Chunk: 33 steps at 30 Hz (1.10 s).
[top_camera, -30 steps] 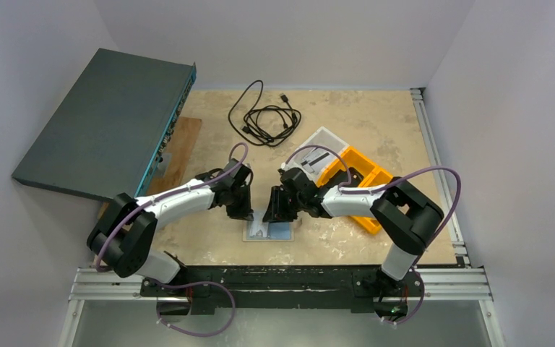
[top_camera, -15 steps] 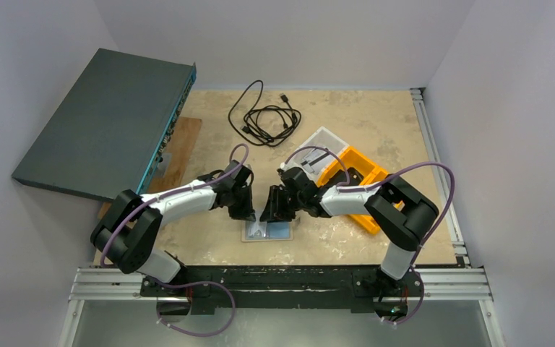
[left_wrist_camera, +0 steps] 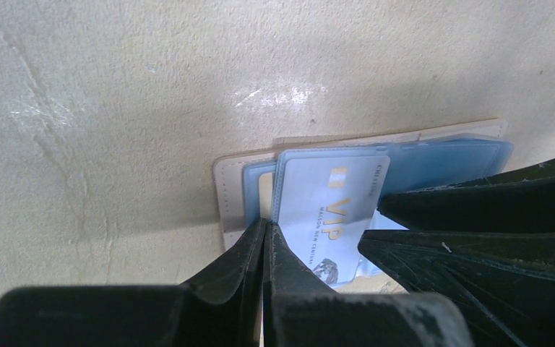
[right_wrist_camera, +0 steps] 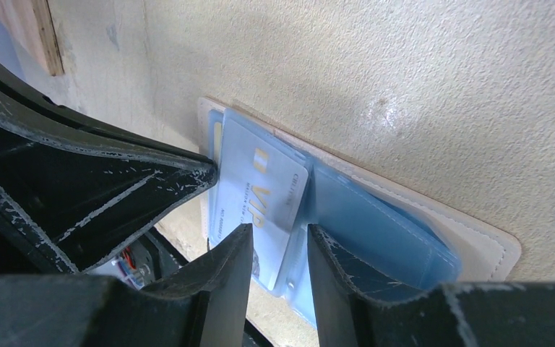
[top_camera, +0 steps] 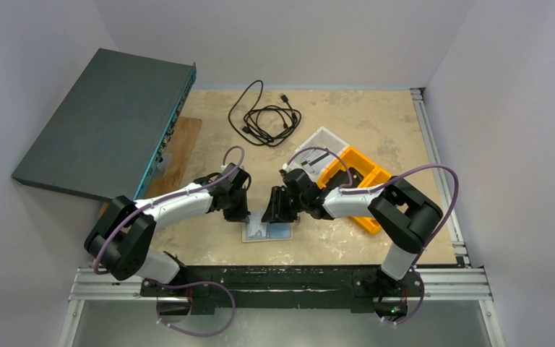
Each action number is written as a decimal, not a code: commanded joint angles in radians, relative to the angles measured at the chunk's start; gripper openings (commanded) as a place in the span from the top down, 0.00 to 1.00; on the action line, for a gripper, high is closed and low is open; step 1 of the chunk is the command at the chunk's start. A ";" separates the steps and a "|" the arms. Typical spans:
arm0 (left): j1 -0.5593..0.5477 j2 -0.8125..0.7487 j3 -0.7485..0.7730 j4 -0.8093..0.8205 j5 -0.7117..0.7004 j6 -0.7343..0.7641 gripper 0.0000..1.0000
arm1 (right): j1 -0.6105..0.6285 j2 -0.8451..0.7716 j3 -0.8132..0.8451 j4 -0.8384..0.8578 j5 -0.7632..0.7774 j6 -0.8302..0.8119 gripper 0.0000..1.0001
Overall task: Take the credit cards out of the card holder
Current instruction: Remove the credit card from the card holder.
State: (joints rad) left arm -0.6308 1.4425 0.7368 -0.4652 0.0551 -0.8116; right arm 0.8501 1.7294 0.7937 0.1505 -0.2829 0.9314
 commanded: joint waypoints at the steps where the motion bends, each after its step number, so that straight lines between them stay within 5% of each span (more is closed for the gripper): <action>1: -0.001 -0.008 -0.007 -0.012 -0.021 0.008 1.00 | -0.005 0.019 -0.018 -0.012 0.007 -0.010 0.65; 14: -0.052 0.043 0.024 0.028 0.022 0.023 1.00 | -0.005 0.081 -0.008 0.037 -0.031 -0.004 0.66; 25: -0.056 0.136 0.053 -0.081 -0.084 -0.042 1.00 | -0.039 0.042 -0.069 0.088 -0.065 -0.005 0.61; 33: -0.050 0.156 0.027 -0.067 -0.079 -0.067 1.00 | -0.112 0.023 -0.196 0.305 -0.190 0.077 0.63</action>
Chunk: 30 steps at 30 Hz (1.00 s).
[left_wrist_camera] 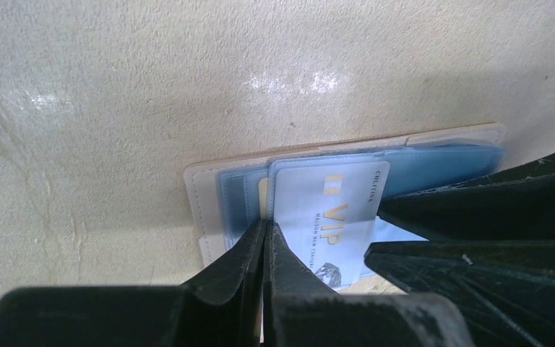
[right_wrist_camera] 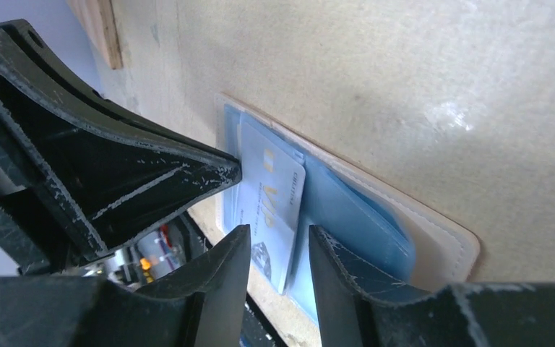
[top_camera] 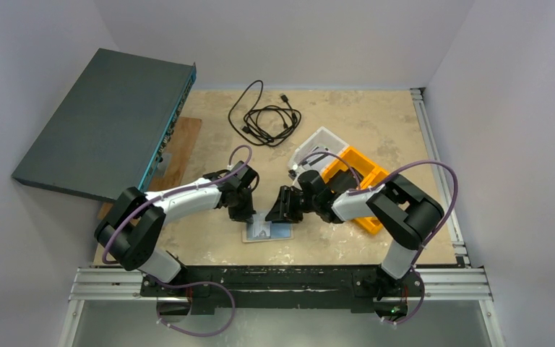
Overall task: Take the credit cards out of the card holder
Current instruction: Remove the credit card from the card holder.
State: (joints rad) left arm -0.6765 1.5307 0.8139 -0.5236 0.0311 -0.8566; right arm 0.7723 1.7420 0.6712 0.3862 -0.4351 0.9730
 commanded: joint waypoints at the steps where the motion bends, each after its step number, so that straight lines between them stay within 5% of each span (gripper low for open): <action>1: -0.005 0.068 -0.050 -0.008 -0.054 -0.023 1.00 | -0.037 0.020 -0.086 0.093 -0.050 0.047 0.65; 17: -0.005 0.069 -0.050 -0.003 -0.043 -0.025 1.00 | -0.039 0.090 -0.104 0.234 -0.093 0.119 0.86; 30: 0.006 0.070 -0.063 -0.014 -0.054 -0.043 1.00 | -0.038 0.053 -0.111 0.190 -0.053 0.107 1.00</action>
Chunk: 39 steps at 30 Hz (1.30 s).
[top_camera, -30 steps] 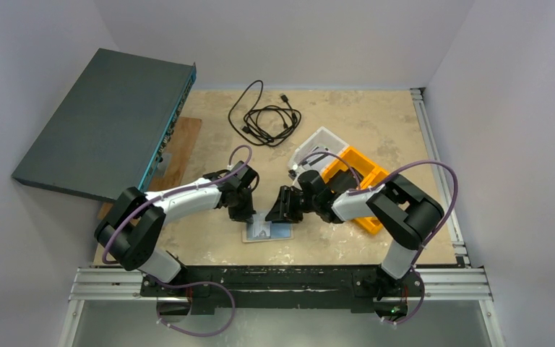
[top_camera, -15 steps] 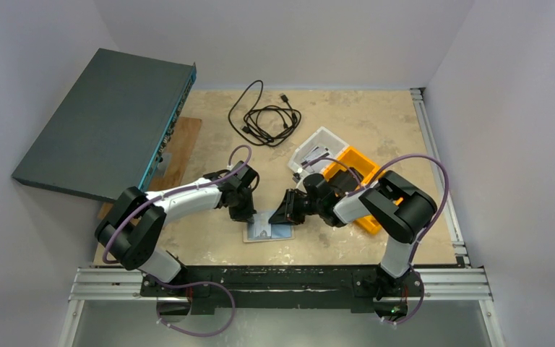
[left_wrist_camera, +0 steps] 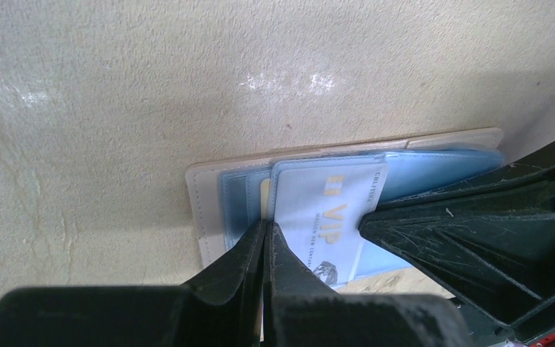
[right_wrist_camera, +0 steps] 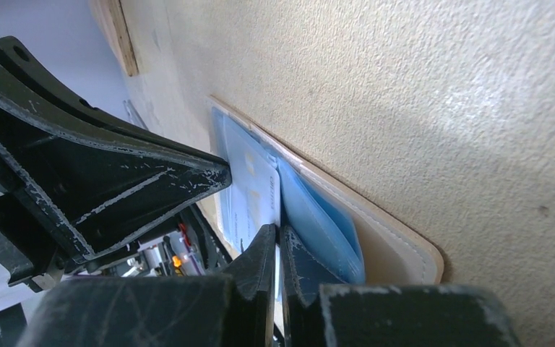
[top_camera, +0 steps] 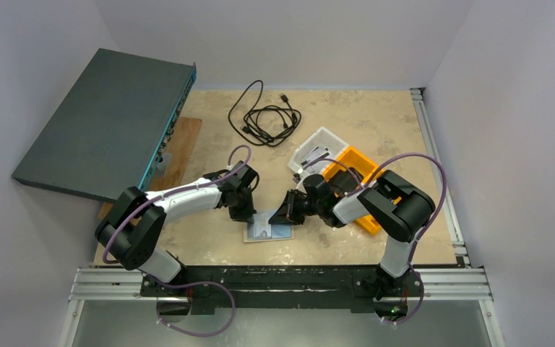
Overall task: Take the credit cards out of the card holder
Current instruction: Remove the credit card from the card holder.
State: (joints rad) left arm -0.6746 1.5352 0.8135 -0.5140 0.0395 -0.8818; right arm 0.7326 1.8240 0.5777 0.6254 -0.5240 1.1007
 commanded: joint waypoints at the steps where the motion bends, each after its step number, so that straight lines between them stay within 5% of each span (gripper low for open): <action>1: 0.006 0.065 -0.064 -0.024 -0.062 -0.020 1.00 | 0.001 -0.042 -0.020 -0.066 0.051 -0.029 1.00; 27: 0.021 0.056 -0.070 -0.024 -0.062 -0.018 1.00 | -0.035 -0.136 -0.055 -0.164 0.095 -0.082 0.95; 39: 0.021 0.052 -0.025 -0.010 -0.016 0.030 1.00 | -0.030 -0.066 -0.025 -0.087 0.035 -0.074 0.80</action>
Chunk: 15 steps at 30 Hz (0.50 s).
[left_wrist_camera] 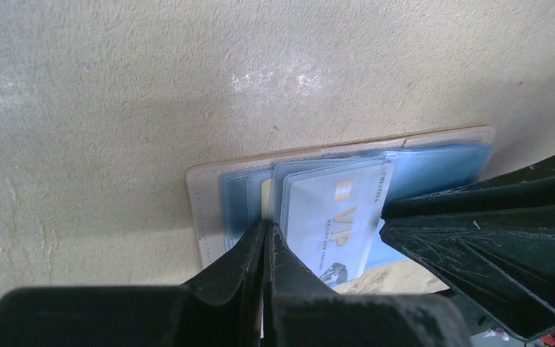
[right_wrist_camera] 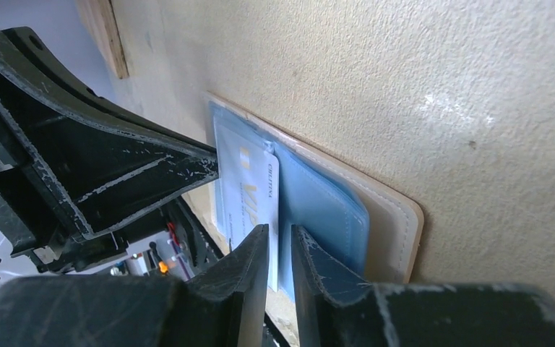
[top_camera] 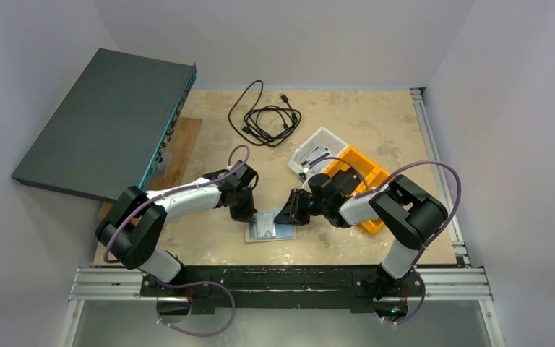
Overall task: Take the credit cards out of the card holder
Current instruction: Remove the credit card from the card holder.
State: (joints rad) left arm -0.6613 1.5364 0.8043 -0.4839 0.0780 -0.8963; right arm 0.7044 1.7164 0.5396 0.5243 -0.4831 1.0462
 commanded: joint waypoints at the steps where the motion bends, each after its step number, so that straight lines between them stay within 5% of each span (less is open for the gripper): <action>1: 0.008 0.053 -0.013 -0.041 -0.052 0.046 1.00 | 0.000 0.050 0.011 0.023 -0.011 -0.014 0.80; 15: 0.007 0.059 -0.014 -0.047 -0.056 0.042 1.00 | 0.012 0.089 -0.017 0.109 -0.037 0.041 0.87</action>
State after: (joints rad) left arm -0.6594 1.5455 0.8143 -0.4927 0.0875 -0.8780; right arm 0.7116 1.8000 0.5434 0.6464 -0.5423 1.0836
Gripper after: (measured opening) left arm 0.003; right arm 0.145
